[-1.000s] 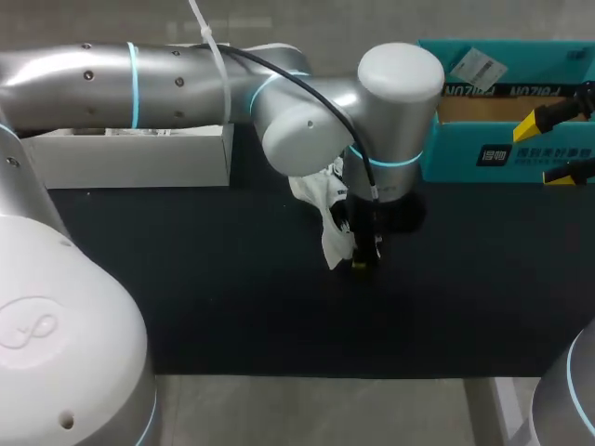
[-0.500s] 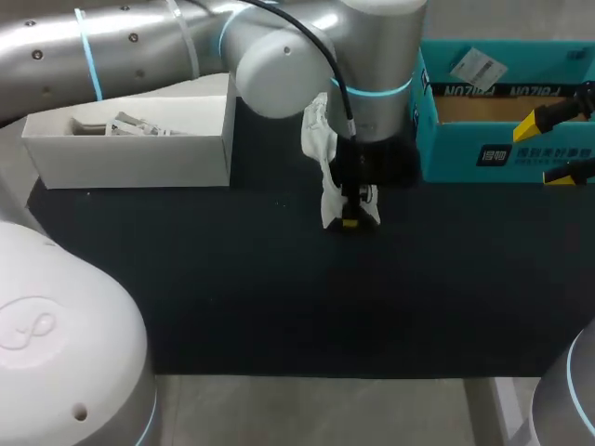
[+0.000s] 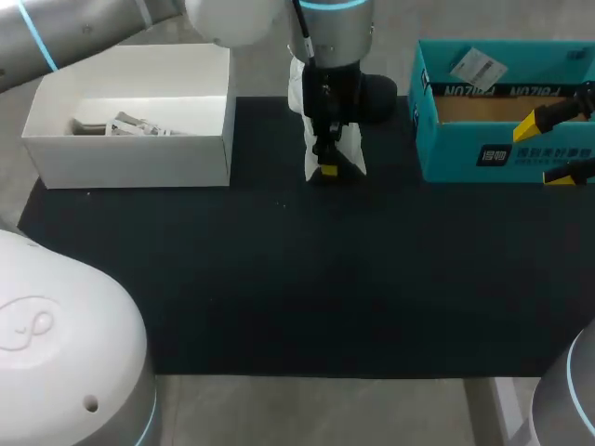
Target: Take the shoe out of the shoebox, open the shoe tongue, remove and reinsert the insole, then place the shoe into the shoebox
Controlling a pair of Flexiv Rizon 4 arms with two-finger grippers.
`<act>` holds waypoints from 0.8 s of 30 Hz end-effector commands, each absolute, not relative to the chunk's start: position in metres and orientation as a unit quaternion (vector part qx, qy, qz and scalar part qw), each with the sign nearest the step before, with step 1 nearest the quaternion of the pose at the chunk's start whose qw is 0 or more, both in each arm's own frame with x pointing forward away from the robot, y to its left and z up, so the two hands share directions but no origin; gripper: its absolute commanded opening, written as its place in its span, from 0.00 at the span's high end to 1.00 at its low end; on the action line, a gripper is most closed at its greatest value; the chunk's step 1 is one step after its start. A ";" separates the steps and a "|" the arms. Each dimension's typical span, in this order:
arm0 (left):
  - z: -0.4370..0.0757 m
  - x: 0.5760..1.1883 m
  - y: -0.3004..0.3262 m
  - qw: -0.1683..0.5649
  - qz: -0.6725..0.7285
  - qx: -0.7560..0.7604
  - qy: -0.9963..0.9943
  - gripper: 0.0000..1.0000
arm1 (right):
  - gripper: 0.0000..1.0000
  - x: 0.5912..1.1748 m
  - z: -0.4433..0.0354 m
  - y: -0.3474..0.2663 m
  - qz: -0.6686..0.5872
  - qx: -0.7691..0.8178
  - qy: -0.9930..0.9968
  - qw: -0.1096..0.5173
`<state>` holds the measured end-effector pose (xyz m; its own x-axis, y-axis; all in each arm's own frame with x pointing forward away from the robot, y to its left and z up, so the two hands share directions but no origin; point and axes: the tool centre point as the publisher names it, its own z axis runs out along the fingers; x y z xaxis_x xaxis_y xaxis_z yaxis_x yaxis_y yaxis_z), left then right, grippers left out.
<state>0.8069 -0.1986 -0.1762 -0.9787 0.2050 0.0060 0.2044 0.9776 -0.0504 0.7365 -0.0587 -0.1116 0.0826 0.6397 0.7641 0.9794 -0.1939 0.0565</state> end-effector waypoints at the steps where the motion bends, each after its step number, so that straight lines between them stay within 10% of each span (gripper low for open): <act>1: -0.155 0.808 -0.201 0.006 0.014 -0.105 -0.994 1.00 | 0.00 0.736 -0.112 -0.058 -0.342 -0.693 -0.584 0.247; 24: -0.146 0.811 -0.198 -0.012 0.001 -0.098 -0.995 1.00 | 0.00 0.736 -0.112 -0.058 -0.342 -0.693 -0.584 0.247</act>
